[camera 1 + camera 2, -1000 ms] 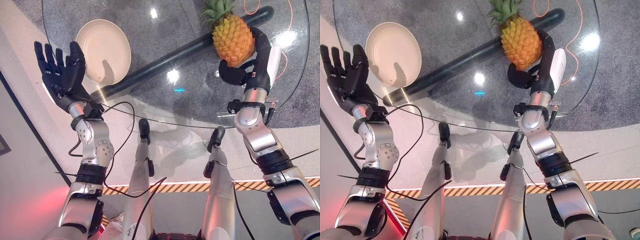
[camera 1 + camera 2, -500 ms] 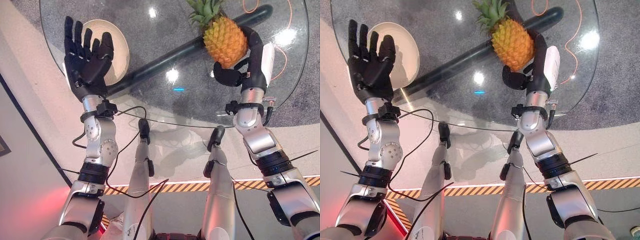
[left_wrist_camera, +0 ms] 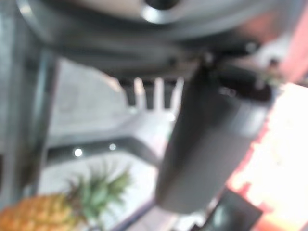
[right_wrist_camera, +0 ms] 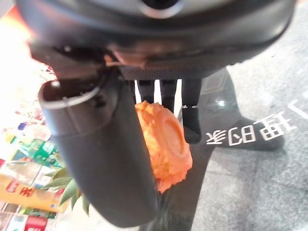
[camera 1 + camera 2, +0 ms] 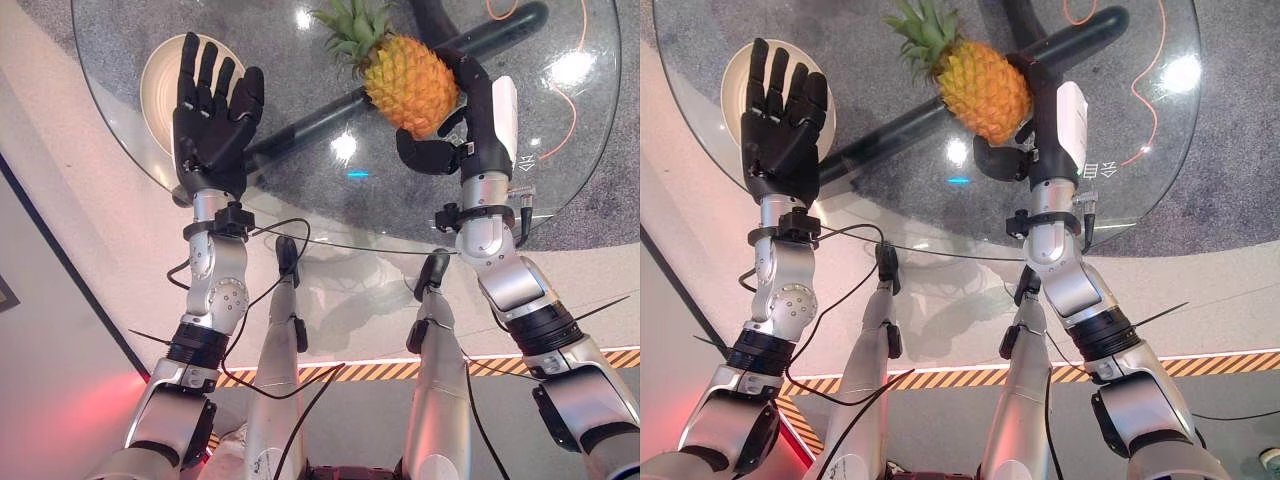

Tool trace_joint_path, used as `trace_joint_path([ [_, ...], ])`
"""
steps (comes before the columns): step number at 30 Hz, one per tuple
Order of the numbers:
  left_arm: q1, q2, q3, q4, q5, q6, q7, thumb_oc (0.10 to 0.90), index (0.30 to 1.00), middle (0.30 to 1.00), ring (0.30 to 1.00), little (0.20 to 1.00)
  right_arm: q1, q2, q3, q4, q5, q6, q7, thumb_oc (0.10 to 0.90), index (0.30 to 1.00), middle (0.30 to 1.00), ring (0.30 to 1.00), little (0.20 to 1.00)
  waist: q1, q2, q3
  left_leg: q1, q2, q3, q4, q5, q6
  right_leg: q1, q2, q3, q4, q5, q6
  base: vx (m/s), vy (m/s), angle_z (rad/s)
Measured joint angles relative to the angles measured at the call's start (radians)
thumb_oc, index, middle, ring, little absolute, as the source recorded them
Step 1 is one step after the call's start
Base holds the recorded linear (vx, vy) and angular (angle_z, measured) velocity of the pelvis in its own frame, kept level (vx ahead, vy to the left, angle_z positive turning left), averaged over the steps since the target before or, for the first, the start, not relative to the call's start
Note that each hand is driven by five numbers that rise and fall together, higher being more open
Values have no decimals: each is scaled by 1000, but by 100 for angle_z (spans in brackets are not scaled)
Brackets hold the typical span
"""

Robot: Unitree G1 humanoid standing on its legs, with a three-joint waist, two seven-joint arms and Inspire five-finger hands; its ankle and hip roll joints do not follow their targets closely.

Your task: Pick up the fruit to the plate

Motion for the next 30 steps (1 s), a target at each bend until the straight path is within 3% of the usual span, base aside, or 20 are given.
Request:
trace_joint_path([
  [17, -12, -16, -5, -13, -174, 84, -65, 800, 900, 900, 900, 900, -1, -4, 54, -42, -32, 4, 83, 100, 300, 300, 300, 200, -6, 0, 0, 1, 0, 0, 0, 0, 0, 0, -1, 0, 0, 0, 0, 0, 0, 0],
  [30, -12, -22, -22, -15, -206, 112, -70, 800, 900, 900, 900, 900, -15, -12, 85, -49, -32, 12, 102, 100, 300, 300, 300, 200, 3, 0, 0, 1, -2, 0, 0, 0, 0, 0, -2, 0, 1, 0, 0, 0, 0, 0],
])
